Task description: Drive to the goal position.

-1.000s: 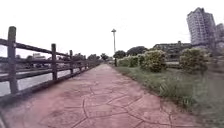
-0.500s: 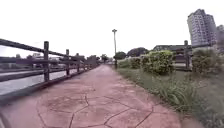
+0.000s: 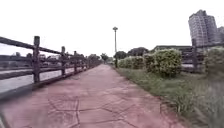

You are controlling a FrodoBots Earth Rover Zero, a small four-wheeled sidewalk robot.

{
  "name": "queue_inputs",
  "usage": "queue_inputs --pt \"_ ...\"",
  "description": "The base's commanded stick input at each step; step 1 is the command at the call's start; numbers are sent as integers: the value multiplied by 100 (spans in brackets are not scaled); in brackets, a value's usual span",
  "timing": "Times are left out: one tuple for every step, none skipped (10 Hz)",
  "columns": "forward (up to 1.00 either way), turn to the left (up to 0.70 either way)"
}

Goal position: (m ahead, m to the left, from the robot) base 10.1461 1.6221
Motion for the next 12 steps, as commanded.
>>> queue_inputs --pt "100 0" --pt "100 0" --pt "100 2" --pt "100 33" --pt "100 37" --pt "100 0" --pt "100 0" --pt "100 0" --pt "100 0" --pt "100 0" --pt "100 0" --pt "100 0"
